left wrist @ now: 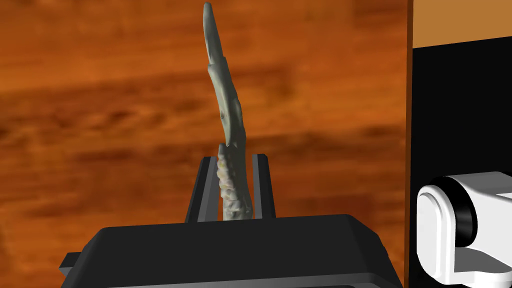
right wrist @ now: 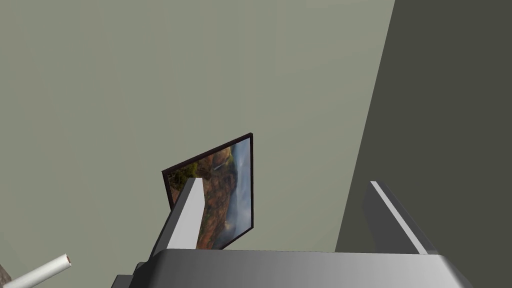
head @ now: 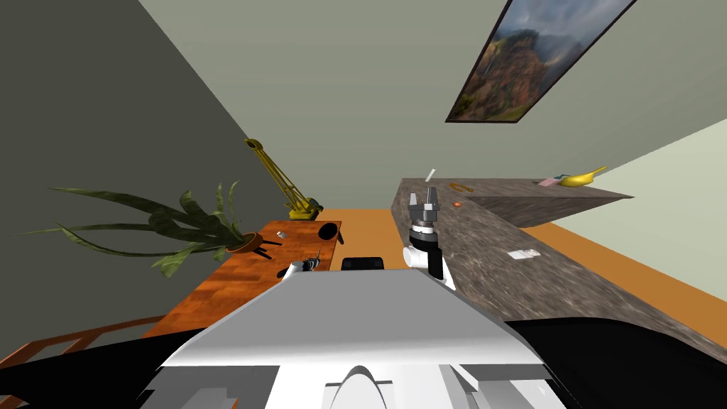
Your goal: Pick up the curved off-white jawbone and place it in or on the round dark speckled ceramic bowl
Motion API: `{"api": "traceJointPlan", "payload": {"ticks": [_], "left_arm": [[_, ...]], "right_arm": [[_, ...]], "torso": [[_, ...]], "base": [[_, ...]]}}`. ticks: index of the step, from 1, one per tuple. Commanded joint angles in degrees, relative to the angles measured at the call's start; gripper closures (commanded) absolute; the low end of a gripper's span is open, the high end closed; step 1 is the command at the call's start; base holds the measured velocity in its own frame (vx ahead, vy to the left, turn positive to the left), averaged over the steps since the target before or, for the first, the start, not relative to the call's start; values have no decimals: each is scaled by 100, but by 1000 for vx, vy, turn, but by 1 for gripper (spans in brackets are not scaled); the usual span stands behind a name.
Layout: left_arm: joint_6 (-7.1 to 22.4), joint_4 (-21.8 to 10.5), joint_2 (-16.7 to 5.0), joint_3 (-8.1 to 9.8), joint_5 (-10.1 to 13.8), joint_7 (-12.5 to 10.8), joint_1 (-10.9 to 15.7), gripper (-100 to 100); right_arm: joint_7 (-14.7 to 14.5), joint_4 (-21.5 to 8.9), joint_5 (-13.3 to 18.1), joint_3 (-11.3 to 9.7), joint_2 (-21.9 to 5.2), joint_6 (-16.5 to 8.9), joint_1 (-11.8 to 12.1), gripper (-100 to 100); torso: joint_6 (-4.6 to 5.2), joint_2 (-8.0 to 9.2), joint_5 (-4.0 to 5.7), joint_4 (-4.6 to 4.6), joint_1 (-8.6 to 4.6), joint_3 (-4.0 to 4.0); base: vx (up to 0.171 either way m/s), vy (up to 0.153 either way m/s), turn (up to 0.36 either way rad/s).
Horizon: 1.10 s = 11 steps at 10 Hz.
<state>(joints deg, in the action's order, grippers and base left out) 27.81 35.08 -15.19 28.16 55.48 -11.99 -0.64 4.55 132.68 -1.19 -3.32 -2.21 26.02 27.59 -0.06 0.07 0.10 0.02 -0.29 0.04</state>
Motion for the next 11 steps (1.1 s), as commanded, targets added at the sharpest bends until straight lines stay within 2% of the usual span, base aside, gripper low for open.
{"api": "traceJointPlan", "payload": {"ticks": [1, 2, 3, 4, 6, 7, 11], "left_arm": [[0, 0, 0, 0, 0, 0, 0, 100], [38, 45, -5, -6, -33, -85, -14, 0], [225, 97, -142, 12, 29, -165, -1, 100], [225, 97, -142, 12, 29, -165, -1, 100], [485, 169, -334, 31, 97, -286, 17, 100], [485, 169, -334, 31, 97, -286, 17, 100], [1009, 287, -725, 41, 186, -531, 54, 100]], "right_arm": [[0, 0, 0, 0, 0, 0, 0, 0], [0, 0, 0, 0, 0, 0, 0, 0], [0, 0, 0, 1, -1, 0, 0, 0], [0, 0, 0, 0, -1, 0, 0, 0], [0, 0, 0, 0, 0, 0, 1, 0], [0, 0, 0, 0, -1, 0, 1, 0], [0, 0, 0, 0, -1, 0, 1, 0]], "torso": [[0, 0, 0, 0, 0, 0], [1, -3, -5, -1, 13, -2], [0, -6, -7, -1, 24, -3], [2, -13, -3, 0, 20, -6], [6, -28, -4, -1, 14, -14], [4, -31, -5, -2, 16, -16], [7, -37, -5, -3, 16, -18]], "base": [[-7, -34, 6], [-2, -7, 0], [22, -31, -54], [38, -38, -24], [53, -43, -44], [41, -23, -29], [62, -40, -53]]}}
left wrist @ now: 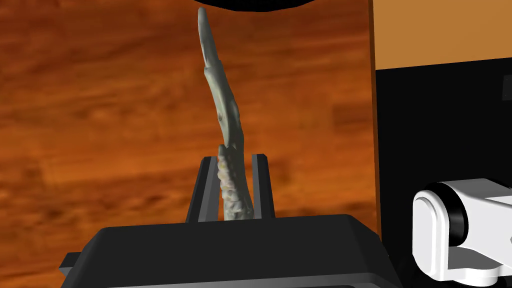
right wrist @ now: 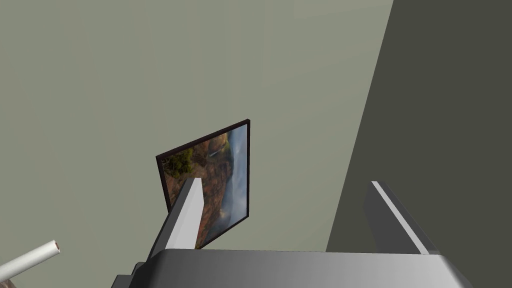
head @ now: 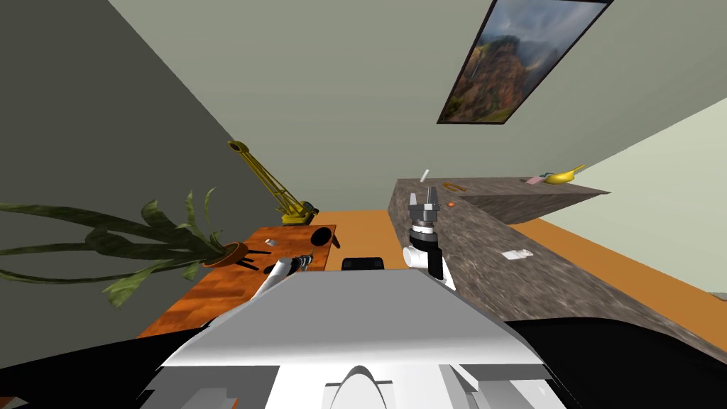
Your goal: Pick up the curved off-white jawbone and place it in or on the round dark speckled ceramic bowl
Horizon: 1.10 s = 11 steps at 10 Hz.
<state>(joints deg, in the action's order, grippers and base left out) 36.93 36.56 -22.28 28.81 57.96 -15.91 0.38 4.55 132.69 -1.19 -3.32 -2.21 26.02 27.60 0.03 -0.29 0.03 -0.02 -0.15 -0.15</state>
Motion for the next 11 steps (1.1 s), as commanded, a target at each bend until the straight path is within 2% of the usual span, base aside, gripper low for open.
{"api": "traceJointPlan", "payload": {"ticks": [1, 9, 11], "left_arm": [[176, 156, -76, -24, -52, -176, -42, 100], [1018, 343, -747, -5, 70, -571, 7, 100], [1169, 375, -857, -4, 94, -642, 21, 100]], "right_arm": [[0, 0, 0, 0, 0, 0, 0, 0], [0, 0, 0, 0, 0, 0, 0, 0], [0, 0, 0, 0, 0, 0, 0, 0]], "torso": [[0, 0, 0, 0, 0, 0], [33, -19, -29, 6, 13, -7], [41, -29, -32, 6, 14, -12]], "base": [[52, -35, -31], [43, -38, -38], [55, -31, -45]]}}
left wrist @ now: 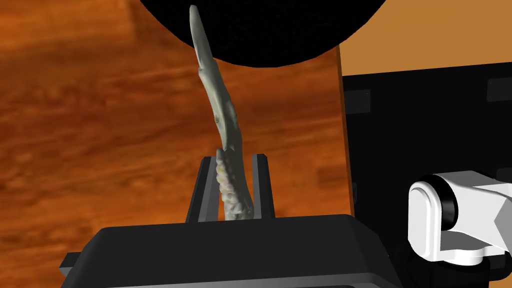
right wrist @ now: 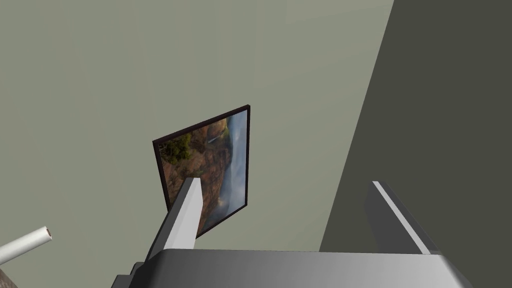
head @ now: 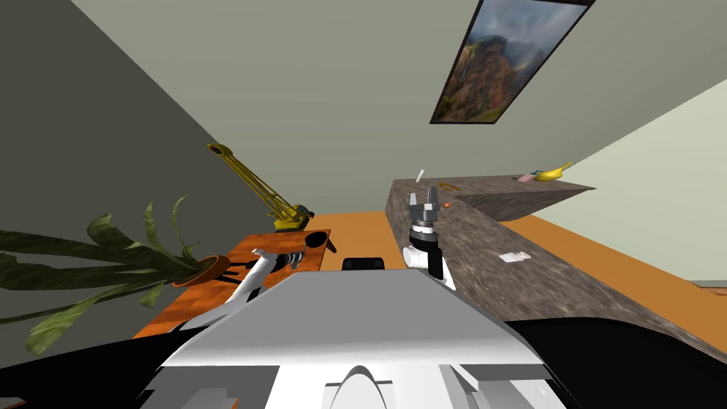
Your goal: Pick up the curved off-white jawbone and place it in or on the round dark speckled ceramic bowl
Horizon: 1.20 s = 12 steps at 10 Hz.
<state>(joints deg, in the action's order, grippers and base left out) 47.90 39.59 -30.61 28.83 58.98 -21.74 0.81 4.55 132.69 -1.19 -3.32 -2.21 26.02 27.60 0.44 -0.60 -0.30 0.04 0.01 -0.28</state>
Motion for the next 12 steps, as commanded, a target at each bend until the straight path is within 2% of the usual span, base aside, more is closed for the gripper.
{"api": "traceJointPlan", "payload": {"ticks": [1, 5, 10, 11, 12], "left_arm": [[220, 105, -130, -5, 17, -128, -8, 100], [631, 193, -426, -4, 83, -320, 27, 100], [1267, 296, -915, -27, 121, -618, 73, 100], [1202, 337, -864, -18, 119, -610, 48, 100], [1229, 346, -875, -18, 120, -629, 56, -100]], "right_arm": [[0, 0, 0, 0, 0, 0, 0, 0], [0, 0, 0, 0, 0, 0, 0, 0], [0, 0, 0, 0, 0, 0, 0, 0], [0, 0, 0, 0, 0, 0, 0, 0], [0, 0, 0, 0, 0, 0, 0, 0]], "torso": [[0, 0, 0, 0, 0, 0], [7, -10, -1, 0, -9, -5], [7, -6, 0, 0, -8, -3], [8, -5, 0, -1, -10, -3], [4, 6, -4, -2, -2, 1]], "base": [[65, -32, -66], [72, -40, -52], [70, -40, -56], [29, -16, -14], [6, -3, 0]]}}
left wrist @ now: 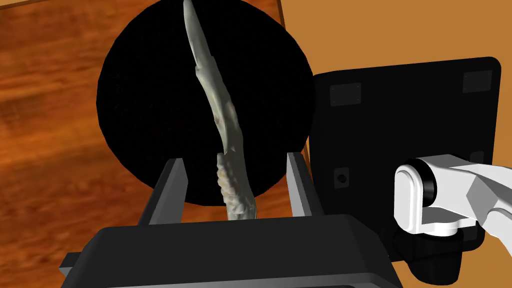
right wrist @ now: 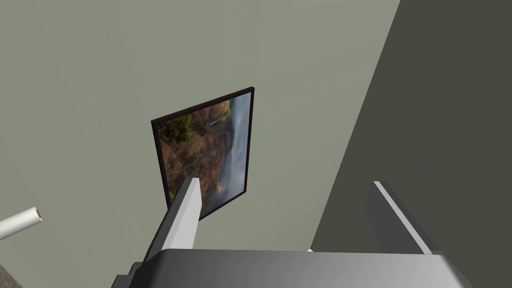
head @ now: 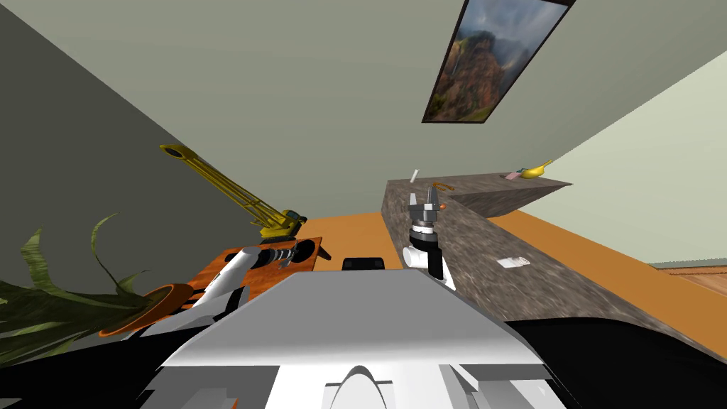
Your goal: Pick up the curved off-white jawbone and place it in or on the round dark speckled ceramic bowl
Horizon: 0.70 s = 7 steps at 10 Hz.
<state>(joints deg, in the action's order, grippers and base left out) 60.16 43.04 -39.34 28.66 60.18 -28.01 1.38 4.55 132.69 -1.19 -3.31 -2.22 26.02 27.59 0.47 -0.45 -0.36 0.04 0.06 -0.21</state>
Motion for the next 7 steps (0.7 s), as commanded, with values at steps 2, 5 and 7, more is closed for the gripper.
{"api": "traceJointPlan", "payload": {"ticks": [2, 5, 7], "left_arm": [[0, 0, 0, 0, 0, 0, 0, -100], [0, 0, 0, 0, 0, 0, 0, 0], [259, 171, -288, 17, 115, -200, -39, -100]], "right_arm": [[0, 0, 0, 0, 0, 0, 0, 0], [0, 0, 0, 0, 0, 0, 0, 0], [0, 0, 0, 0, 0, 0, -1, 0]], "torso": [[0, 4, -1, 1, 2, 2], [0, 7, -1, 2, 3, 4], [0, 14, 3, 3, -10, 8]], "base": [[0, 0, 0], [0, 0, 0], [-27, -49, -21]]}}
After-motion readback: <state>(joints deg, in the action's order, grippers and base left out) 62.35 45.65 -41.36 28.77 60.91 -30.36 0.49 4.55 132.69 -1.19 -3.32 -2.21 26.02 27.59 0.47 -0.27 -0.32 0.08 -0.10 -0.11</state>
